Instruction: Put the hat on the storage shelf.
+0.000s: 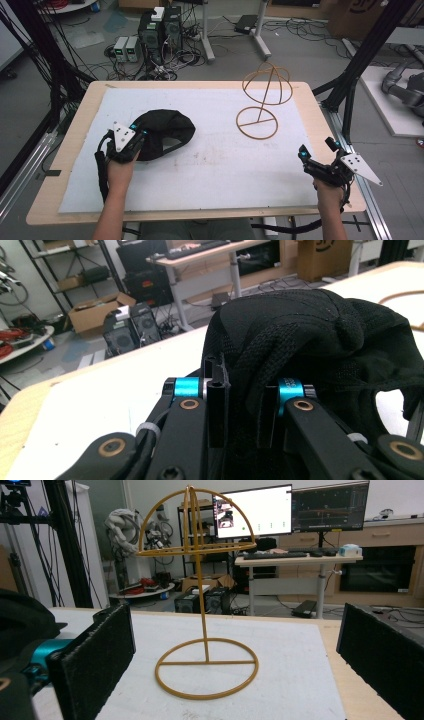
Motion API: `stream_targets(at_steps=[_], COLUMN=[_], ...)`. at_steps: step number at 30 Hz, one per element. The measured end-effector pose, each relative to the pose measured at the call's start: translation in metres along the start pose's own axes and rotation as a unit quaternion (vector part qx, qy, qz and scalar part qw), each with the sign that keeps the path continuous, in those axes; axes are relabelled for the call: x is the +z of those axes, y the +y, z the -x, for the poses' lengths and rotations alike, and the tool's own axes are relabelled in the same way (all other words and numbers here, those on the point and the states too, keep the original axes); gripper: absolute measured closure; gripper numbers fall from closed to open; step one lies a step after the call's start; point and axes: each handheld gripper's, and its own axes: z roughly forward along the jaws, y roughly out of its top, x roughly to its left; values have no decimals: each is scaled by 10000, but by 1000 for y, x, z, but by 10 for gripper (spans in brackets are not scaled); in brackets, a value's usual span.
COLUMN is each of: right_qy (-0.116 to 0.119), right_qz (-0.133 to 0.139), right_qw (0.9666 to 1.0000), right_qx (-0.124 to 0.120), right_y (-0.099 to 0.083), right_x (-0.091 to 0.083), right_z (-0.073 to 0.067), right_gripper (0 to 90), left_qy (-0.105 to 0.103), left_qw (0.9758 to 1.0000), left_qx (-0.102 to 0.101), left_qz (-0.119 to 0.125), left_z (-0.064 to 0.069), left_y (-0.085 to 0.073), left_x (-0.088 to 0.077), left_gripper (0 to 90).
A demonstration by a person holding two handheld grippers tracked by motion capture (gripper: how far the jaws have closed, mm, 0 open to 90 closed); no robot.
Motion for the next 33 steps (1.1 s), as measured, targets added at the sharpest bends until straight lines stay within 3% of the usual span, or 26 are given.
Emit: stream_targets(at_steps=[8,17,21,33], right_qy=[1,1,-24,-4], right_qz=[-1,22,17,22], right_qw=[10000,10000,10000,10000], right_qx=[13,70,92,47], right_y=[0,1,1,1], right_x=[0,-1,-1,-1], right_z=[0,0,1,1], right_gripper=[17,16,17,17], left_qy=[89,221,243,374], left_qw=[9995,9977,9963,9937], left_qx=[-107,-164,-290,-144], left_qz=[266,613,765,1047], left_z=[3,6,5,5], left_y=[20,50,63,107], left_x=[-5,-10,-12,-18], left_gripper=[810,810,809,809])
